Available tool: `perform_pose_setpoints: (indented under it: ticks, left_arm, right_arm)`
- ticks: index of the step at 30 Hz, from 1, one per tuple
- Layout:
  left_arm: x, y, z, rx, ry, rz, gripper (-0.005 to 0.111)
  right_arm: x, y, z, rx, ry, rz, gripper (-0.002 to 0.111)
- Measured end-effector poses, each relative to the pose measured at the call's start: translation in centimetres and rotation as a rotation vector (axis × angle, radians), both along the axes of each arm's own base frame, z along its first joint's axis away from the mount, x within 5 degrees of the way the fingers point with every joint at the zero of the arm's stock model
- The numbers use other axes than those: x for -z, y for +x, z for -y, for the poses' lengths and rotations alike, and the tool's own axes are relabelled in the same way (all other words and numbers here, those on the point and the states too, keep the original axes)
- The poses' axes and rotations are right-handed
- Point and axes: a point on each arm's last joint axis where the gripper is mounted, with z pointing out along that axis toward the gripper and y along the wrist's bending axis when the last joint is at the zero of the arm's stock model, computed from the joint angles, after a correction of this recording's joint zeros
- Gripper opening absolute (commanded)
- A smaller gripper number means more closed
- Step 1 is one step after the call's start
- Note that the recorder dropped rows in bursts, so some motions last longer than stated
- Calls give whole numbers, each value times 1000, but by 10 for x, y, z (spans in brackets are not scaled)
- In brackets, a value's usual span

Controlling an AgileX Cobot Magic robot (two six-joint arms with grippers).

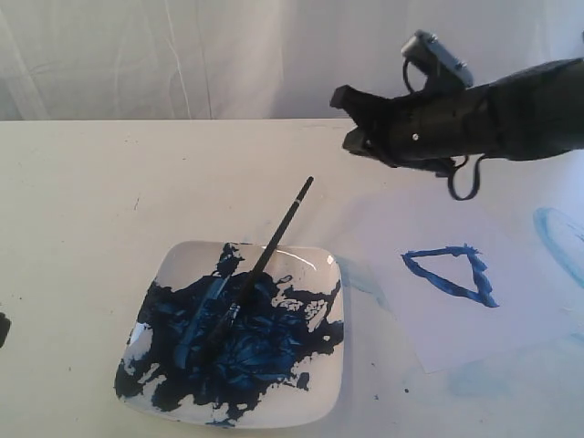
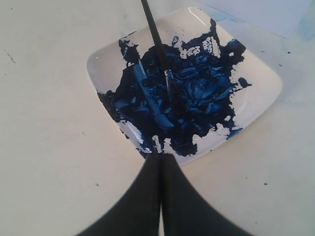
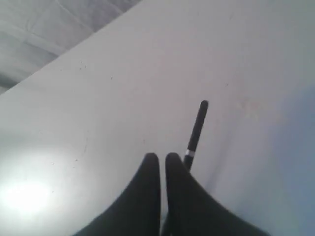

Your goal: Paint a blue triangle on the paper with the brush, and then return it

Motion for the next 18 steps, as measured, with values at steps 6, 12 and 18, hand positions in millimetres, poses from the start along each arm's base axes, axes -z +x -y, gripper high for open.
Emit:
perform_pose_setpoints:
  ticks: [6, 12, 18]
  left_arm:
    - [2, 1, -4, -3, 62, 20, 0]
    - [19, 6, -7, -36, 100, 33, 0]
    - [53, 4, -9, -49, 130, -26, 0]
  right_arm:
    - [-46, -98, 78, 127, -317, 391, 0]
    - [-29, -153, 122, 273, -440, 497, 0]
    - [-12, -180, 141, 325, -491, 530, 0]
